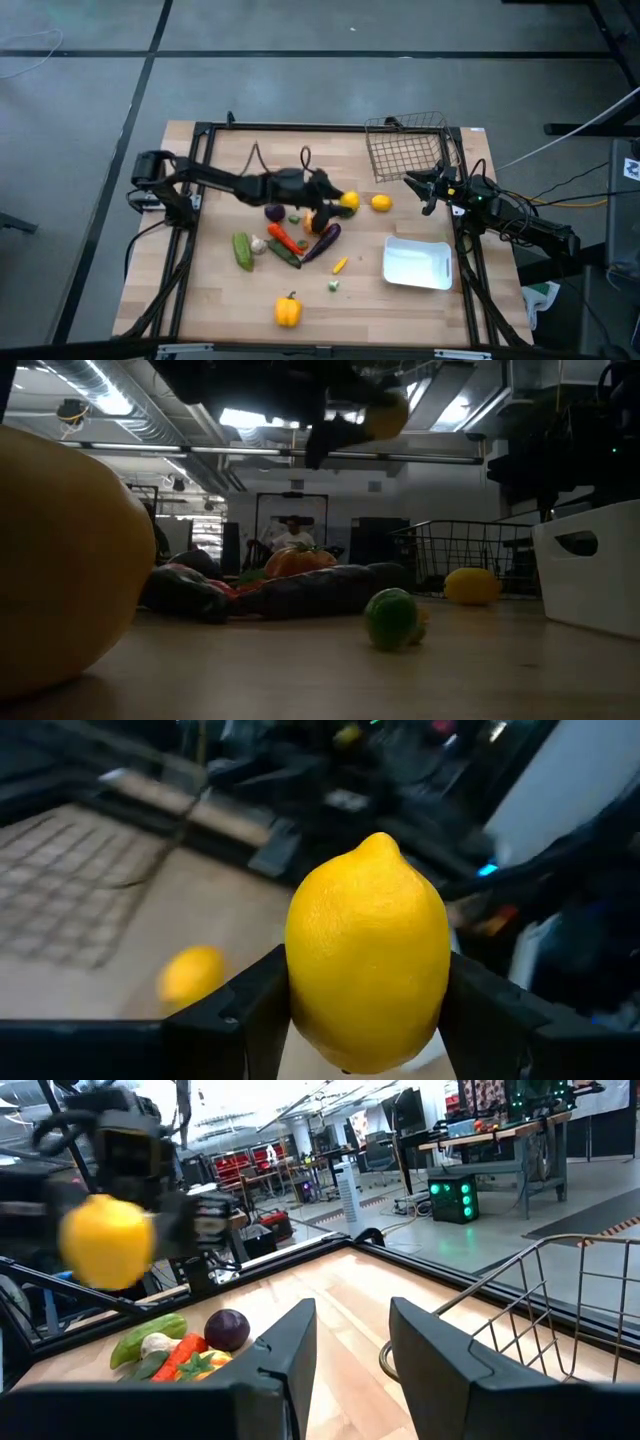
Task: Sort produce into baskets
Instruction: Put the left yellow lemon into the white bin
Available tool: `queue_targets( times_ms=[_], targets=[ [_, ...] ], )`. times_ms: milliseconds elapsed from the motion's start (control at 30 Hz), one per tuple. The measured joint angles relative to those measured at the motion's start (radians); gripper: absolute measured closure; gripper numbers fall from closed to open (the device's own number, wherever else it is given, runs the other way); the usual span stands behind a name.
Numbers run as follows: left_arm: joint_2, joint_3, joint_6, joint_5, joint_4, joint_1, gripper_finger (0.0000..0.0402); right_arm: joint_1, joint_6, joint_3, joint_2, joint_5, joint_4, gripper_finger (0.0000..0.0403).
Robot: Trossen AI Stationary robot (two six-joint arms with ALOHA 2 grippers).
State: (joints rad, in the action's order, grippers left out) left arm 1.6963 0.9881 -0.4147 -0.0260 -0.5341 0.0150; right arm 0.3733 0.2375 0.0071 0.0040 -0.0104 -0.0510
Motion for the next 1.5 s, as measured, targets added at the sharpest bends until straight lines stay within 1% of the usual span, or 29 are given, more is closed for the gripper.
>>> queue_targets(
  times_ms=[133, 333, 600, 700, 800, 900, 1033, 1200, 1300, 1500],
  targets=[
    [0.09, 0.037, -0.017, 0.077, -0.117, -0.08, 0.0194, 0.0, 0.0, 0.0, 0.0, 0.0, 0.0, 0.0274],
    [0.244, 0.197, 0.023, 0.142, -0.139, -0.152, 0.0194, 0.0, 0.0, 0.0, 0.0, 0.0, 0.0, 0.0274],
    [0.485, 0.49, 0.078, 0.146, -0.133, -0.19, 0.0194, 0.0, 0.0, 0.0, 0.0, 0.0, 0.0, 0.0274],
    [0.559, 0.565, 0.094, 0.146, -0.128, -0.195, 0.0194, 0.0, 0.0, 0.0, 0.0, 0.0, 0.0, 0.0274],
    [0.619, 0.61, 0.104, 0.146, -0.129, -0.199, 0.0194, 0.0, 0.0, 0.0, 0.0, 0.0, 0.0, 0.0274],
    [0.662, 0.622, 0.11, 0.146, -0.127, -0.199, 0.0194, 0.0, 0.0, 0.0, 0.0, 0.0, 0.0, 0.0274],
    [0.687, 0.622, 0.104, 0.146, -0.095, -0.199, 0.0194, 0.0, 0.0, 0.0, 0.0, 0.0, 0.0, 0.0274],
    [0.692, 0.622, 0.108, 0.146, -0.041, -0.199, 0.0194, 0.0, 0.0, 0.0, 0.0, 0.0, 0.0, 0.0274],
    [0.693, 0.622, 0.134, 0.146, -0.044, -0.199, 0.0194, 0.0, 0.0, 0.0, 0.0, 0.0, 0.0, 0.0274],
    [0.693, 0.623, 0.125, 0.145, -0.045, -0.197, 0.0192, 0.0, 0.0, 0.0, 0.0, 0.0, 0.0, 0.0274]
  ],
)
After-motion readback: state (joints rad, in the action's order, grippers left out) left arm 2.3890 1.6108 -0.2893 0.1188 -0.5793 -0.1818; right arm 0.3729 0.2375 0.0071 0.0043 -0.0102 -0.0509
